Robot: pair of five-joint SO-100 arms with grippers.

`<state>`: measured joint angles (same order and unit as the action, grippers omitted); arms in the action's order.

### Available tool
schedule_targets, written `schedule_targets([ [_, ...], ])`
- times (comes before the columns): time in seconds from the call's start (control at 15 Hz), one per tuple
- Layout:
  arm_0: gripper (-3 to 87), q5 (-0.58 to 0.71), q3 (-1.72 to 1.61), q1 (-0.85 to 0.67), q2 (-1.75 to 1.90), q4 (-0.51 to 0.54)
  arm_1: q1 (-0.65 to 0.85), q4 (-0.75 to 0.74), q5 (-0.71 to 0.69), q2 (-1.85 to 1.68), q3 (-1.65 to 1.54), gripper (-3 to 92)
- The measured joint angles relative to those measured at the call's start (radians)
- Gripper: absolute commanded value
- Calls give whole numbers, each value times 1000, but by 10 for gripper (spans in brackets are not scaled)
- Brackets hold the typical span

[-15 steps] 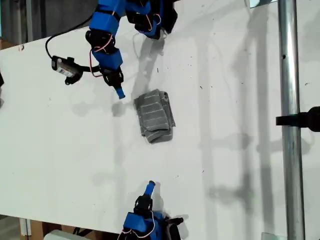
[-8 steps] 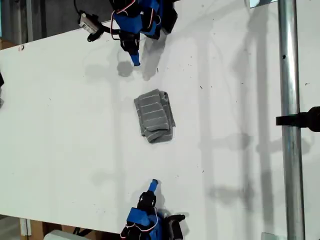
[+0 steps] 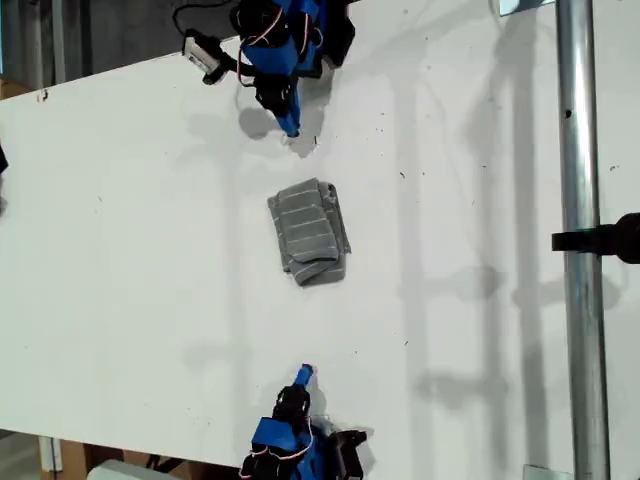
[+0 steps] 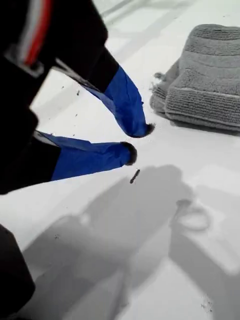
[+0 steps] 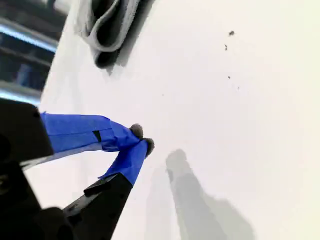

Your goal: Grasp corners of a towel and fold twice.

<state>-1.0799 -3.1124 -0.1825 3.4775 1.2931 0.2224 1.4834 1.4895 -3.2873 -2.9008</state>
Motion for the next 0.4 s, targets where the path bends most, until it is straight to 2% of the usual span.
schedule_targets([
  [0.13, -24, 91, -2, 5, 0, 2, -52, 0, 0, 0, 0, 80],
  [0.4, -24, 106, -2, 5, 0, 2, -75, 0, 0, 0, 0, 80],
])
